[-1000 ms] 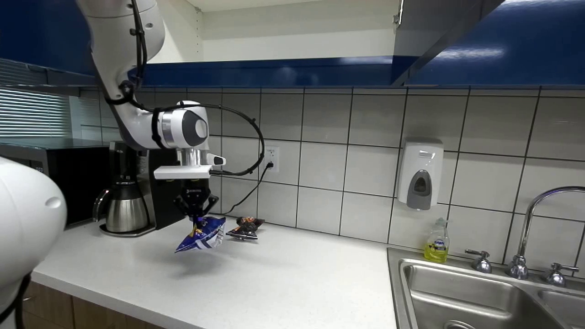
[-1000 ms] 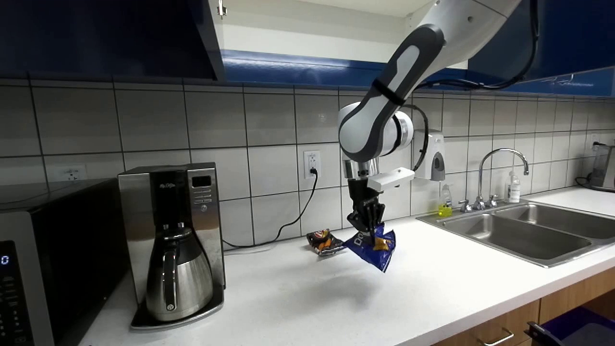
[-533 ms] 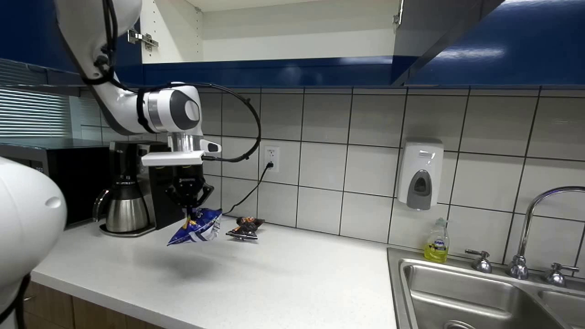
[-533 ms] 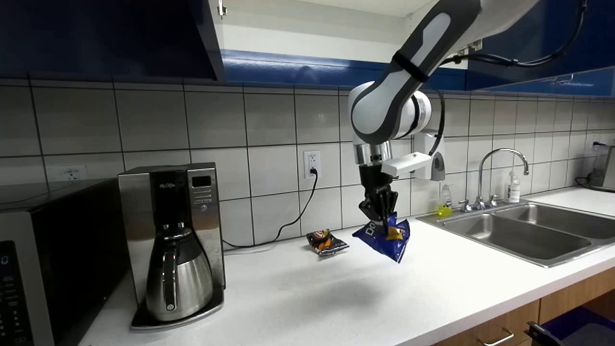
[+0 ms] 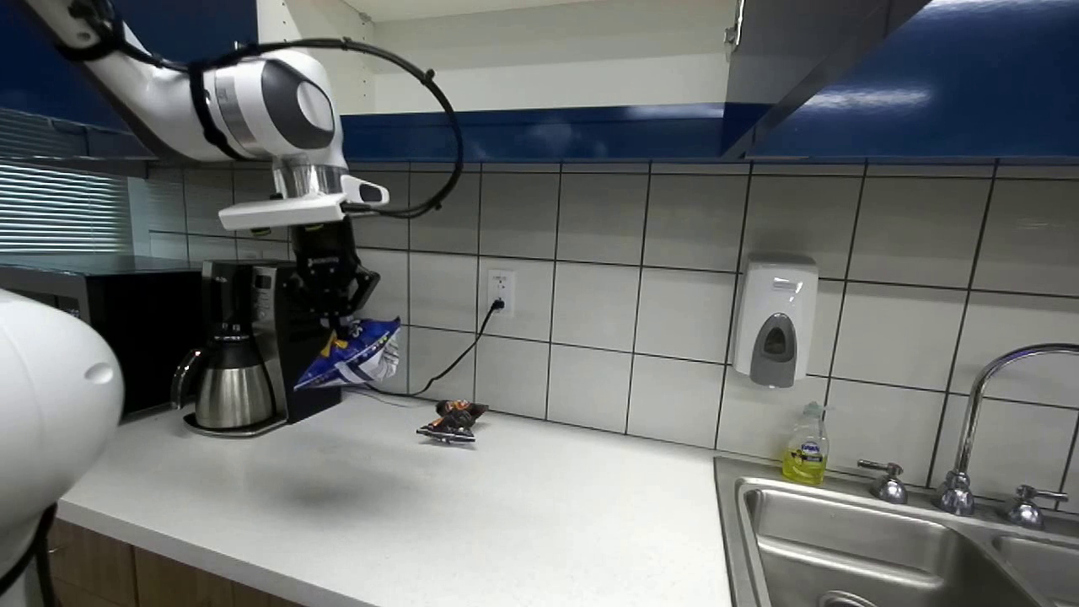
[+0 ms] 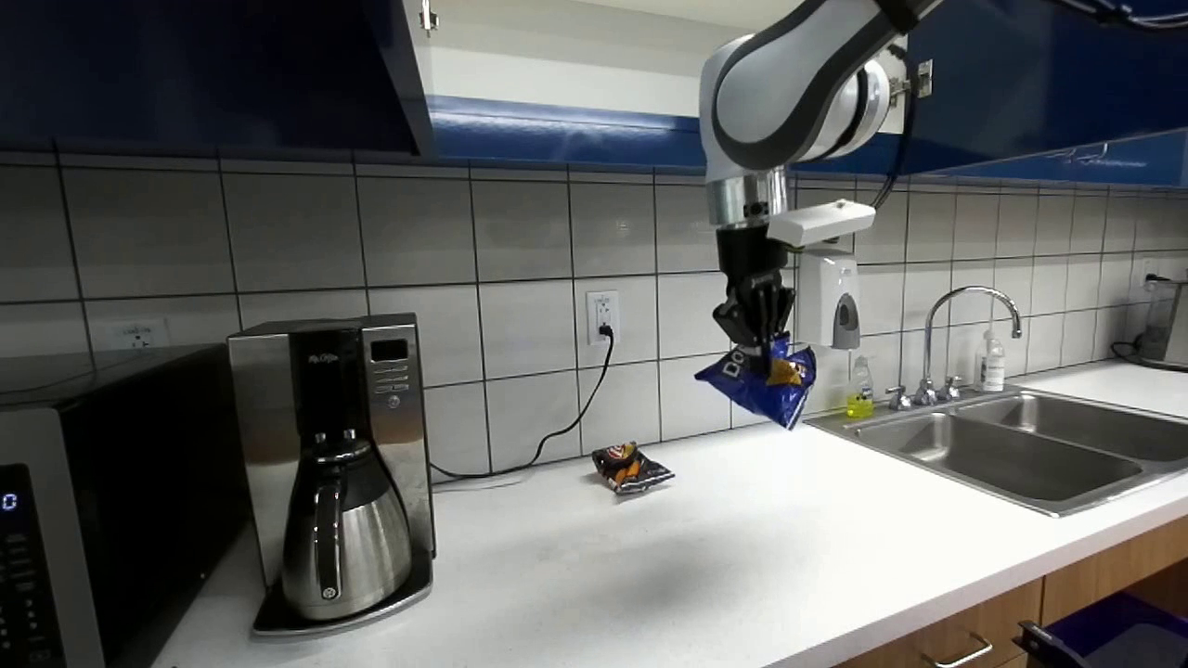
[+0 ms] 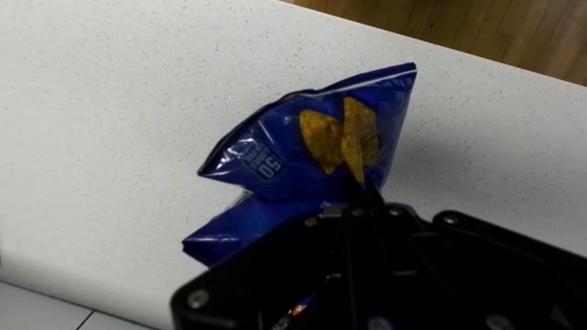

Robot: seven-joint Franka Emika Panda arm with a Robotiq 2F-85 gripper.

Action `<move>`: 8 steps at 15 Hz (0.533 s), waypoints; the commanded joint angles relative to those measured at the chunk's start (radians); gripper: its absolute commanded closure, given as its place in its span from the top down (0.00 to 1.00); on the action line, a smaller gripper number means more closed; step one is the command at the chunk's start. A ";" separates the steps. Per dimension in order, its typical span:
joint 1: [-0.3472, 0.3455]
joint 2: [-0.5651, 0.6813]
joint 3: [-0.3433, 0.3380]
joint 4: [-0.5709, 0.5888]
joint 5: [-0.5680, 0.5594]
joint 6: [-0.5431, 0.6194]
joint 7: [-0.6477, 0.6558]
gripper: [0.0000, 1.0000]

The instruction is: Put the blue packet in the top cabinet

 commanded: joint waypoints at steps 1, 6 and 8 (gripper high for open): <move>-0.005 -0.174 0.032 0.033 -0.010 -0.128 0.049 0.00; -0.007 -0.306 0.060 0.133 -0.009 -0.273 0.069 0.00; -0.010 -0.338 0.068 0.182 -0.010 -0.313 0.075 0.00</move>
